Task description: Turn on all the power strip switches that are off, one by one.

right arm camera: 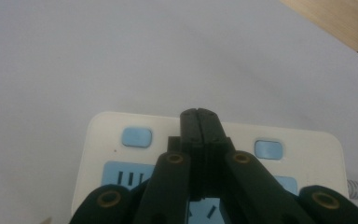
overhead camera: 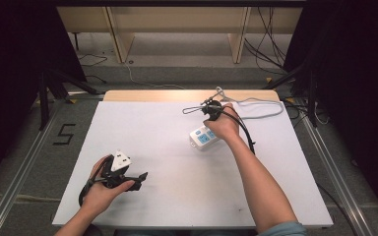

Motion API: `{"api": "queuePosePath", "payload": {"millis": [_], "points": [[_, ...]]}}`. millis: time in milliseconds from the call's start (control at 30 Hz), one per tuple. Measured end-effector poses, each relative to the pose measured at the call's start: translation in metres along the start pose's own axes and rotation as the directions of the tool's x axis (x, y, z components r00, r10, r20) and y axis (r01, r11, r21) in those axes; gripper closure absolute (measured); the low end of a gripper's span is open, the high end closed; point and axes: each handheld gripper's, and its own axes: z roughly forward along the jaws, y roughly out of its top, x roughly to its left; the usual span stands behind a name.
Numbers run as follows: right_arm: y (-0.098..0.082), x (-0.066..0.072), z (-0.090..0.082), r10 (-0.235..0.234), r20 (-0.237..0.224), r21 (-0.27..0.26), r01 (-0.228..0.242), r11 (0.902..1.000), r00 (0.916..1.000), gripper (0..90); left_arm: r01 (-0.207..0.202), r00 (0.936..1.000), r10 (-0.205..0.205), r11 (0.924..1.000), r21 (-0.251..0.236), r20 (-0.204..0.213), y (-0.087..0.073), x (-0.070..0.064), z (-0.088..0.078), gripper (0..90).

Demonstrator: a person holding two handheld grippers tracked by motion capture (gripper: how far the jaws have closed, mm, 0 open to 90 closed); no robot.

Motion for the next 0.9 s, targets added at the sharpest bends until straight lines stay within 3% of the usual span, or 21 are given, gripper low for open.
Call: {"api": "queuePosePath", "payload": {"millis": [900], "points": [[0.004,0.013,0.006,-0.015,-0.026,0.011,0.015,0.9998,0.9996,90.0,-0.004,1.0,0.004,1.0,0.0,0.002,0.0,-0.001,0.0,16.4]]}}
